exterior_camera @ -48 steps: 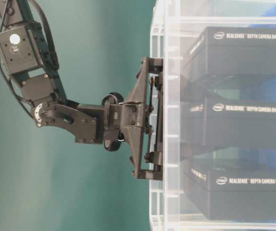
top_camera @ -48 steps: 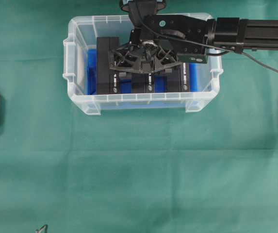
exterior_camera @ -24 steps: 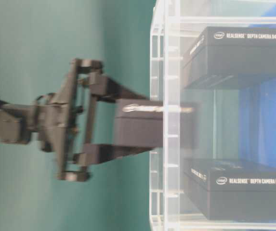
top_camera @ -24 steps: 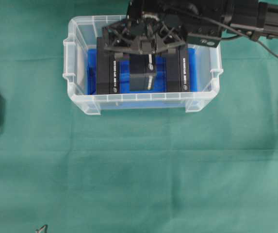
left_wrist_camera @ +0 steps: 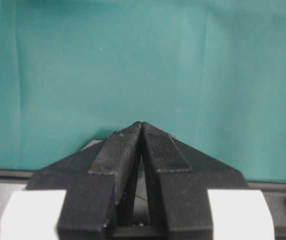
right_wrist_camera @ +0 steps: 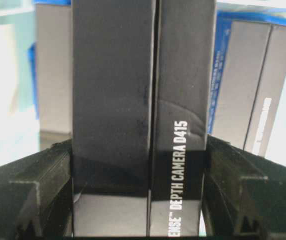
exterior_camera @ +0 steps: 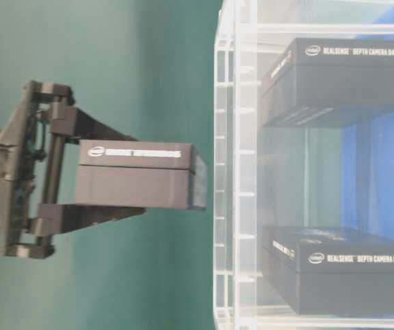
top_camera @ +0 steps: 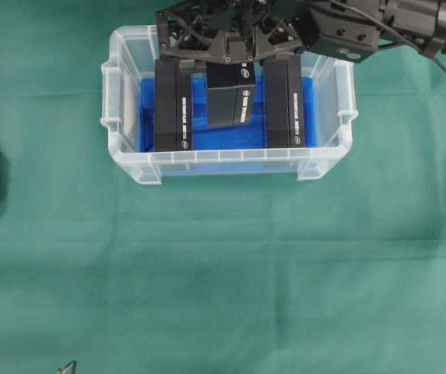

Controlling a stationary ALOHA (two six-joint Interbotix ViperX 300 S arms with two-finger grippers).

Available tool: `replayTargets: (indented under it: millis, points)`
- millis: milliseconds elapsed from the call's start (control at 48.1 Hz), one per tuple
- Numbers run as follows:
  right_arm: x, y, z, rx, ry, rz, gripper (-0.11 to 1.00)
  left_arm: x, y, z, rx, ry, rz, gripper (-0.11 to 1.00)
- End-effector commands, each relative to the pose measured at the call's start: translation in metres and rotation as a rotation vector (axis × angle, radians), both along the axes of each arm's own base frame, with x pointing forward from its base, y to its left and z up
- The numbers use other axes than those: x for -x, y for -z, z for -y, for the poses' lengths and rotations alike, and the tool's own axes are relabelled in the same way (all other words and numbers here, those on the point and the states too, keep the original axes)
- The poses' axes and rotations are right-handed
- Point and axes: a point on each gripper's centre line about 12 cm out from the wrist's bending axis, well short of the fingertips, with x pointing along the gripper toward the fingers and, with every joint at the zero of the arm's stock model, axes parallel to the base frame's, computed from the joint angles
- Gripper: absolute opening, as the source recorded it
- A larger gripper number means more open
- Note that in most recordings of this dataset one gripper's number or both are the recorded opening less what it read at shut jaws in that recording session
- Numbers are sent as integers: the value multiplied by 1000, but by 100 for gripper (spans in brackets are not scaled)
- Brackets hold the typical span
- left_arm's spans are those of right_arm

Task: Take the box out of the case with the right arm.
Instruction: 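Lift the middle box straight up out of the case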

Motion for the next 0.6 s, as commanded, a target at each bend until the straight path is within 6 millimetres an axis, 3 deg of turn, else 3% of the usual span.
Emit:
replayTargets:
  millis: [0, 582]
  points:
    - [12, -39, -4, 27, -5, 81, 66, -1, -8, 0, 0, 3, 26, 0]
    - [16, -45, -7, 41, -4, 60, 66, 1, -7, 0, -1, 2, 9, 0]
